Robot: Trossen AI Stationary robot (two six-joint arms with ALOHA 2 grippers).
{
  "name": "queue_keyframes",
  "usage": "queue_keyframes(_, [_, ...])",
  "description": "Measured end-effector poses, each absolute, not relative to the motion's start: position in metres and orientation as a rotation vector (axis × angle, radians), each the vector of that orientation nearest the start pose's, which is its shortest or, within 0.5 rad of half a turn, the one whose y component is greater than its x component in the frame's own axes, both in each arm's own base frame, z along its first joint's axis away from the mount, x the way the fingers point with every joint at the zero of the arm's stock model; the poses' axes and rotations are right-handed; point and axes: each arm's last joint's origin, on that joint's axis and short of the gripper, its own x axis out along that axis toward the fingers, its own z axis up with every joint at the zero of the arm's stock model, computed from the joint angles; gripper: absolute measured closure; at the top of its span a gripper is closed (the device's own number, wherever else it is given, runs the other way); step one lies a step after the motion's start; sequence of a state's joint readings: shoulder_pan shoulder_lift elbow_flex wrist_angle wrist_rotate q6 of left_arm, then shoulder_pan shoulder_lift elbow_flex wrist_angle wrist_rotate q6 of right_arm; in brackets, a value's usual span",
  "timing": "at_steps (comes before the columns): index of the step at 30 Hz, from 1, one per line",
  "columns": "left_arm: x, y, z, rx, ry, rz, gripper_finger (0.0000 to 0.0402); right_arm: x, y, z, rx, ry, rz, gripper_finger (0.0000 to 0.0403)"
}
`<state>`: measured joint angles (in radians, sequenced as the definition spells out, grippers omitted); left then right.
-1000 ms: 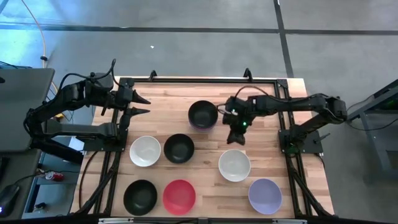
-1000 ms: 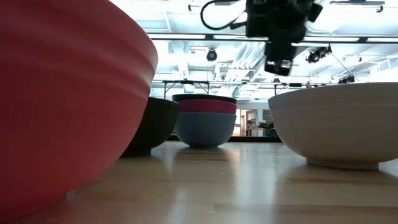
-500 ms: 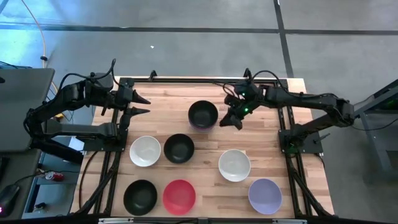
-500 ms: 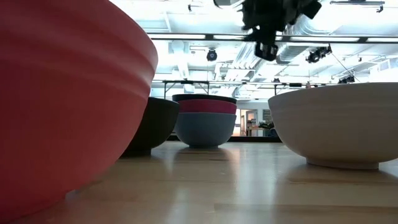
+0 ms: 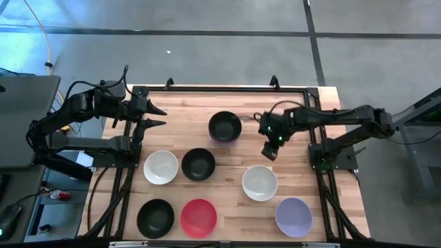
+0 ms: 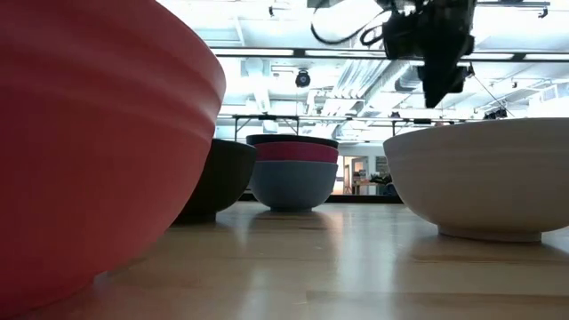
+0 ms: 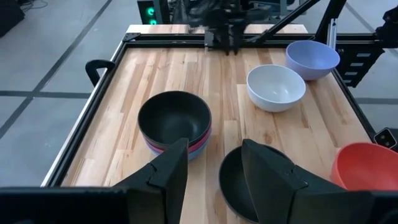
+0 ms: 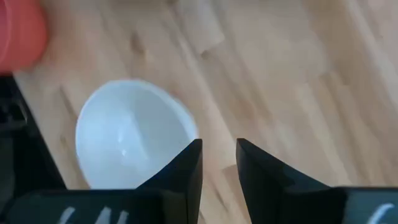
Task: Nest bowls inside each other
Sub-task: Stack the right white bowl on top of the black bowl
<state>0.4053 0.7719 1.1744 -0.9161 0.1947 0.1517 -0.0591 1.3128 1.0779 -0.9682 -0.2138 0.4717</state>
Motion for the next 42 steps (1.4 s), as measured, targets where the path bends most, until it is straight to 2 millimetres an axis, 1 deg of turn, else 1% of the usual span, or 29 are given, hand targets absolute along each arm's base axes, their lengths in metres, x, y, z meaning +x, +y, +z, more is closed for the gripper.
queue_keyframes(7, [0.109, 0.041, 0.392, -0.004, 0.506, 0.168, 0.0261, 0.244, 0.017, 0.263, 0.544, 1.264, -0.150, 0.0316])
queue_keyframes(12, [0.109, 0.041, 0.391, -0.006, 0.507, 0.168, 0.0261, 0.251, 0.027, 0.245, 0.490, 1.363, -0.176, 0.0315])
queue_keyframes(15, [0.109, 0.041, 0.391, -0.007, 0.507, 0.168, 0.0261, 0.256, 0.032, 0.234, 0.467, 1.418, -0.185, 0.0315])
queue_keyframes(18, [0.109, 0.041, 0.391, -0.007, 0.507, 0.168, 0.0261, 0.260, 0.036, 0.228, 0.456, 1.434, -0.177, 0.0315])
queue_keyframes(24, [0.107, 0.040, 0.392, -0.006, 0.504, 0.168, 0.0261, 0.264, 0.043, 0.228, 0.450, 1.398, -0.152, 0.0315])
queue_keyframes(31, [0.105, 0.039, 0.392, -0.004, 0.498, 0.168, 0.0261, 0.264, 0.051, 0.226, 0.424, 1.402, -0.158, 0.0315])
queue_keyframes(37, [0.105, 0.039, 0.392, -0.010, 0.498, 0.169, 0.0261, 0.269, 0.057, 0.217, 0.413, 1.420, -0.154, 0.0315])
queue_keyframes(42, [0.105, 0.039, 0.392, -0.013, 0.498, 0.168, 0.0261, 0.272, 0.058, 0.210, 0.409, 1.448, -0.166, 0.0315])
